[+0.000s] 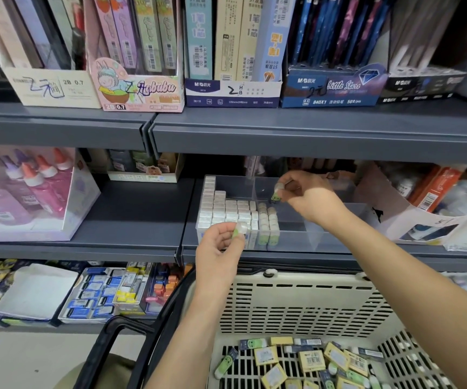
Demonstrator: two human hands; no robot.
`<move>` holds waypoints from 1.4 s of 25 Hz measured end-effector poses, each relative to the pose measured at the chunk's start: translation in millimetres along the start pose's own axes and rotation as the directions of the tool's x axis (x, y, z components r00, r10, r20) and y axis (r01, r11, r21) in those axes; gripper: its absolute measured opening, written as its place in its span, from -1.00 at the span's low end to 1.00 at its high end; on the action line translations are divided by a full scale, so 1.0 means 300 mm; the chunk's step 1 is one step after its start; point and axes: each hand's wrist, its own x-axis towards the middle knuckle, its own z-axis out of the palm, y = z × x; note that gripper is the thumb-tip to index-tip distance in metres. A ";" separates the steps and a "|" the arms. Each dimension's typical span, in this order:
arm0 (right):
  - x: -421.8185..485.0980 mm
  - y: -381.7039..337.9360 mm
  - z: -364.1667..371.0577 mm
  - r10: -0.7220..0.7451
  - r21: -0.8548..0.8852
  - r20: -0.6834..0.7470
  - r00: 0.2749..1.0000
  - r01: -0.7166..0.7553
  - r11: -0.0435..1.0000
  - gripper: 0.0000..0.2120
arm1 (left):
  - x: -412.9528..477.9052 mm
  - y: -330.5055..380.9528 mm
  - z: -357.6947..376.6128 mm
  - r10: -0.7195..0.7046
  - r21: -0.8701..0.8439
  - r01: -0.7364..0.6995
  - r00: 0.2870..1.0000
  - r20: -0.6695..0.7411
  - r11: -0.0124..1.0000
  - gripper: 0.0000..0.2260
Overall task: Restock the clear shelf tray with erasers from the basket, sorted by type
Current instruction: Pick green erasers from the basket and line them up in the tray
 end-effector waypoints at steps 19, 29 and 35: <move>0.000 0.047 0.069 0.030 -0.040 0.070 0.997 -0.027 0.999 -0.92 | 0.003 0.001 -0.004 -0.025 -0.021 0.025 1.000 0.012 0.999 -0.83; -0.016 0.043 0.056 0.041 -0.175 0.179 0.983 -0.009 0.985 -0.86 | -0.005 0.001 -0.004 -0.018 -0.007 0.018 0.999 0.047 1.000 -0.80; -0.171 -0.054 0.023 -0.144 0.178 0.178 0.973 0.112 0.978 -0.96 | -0.016 -0.003 0.013 0.033 0.022 -0.036 0.992 0.124 0.999 -0.81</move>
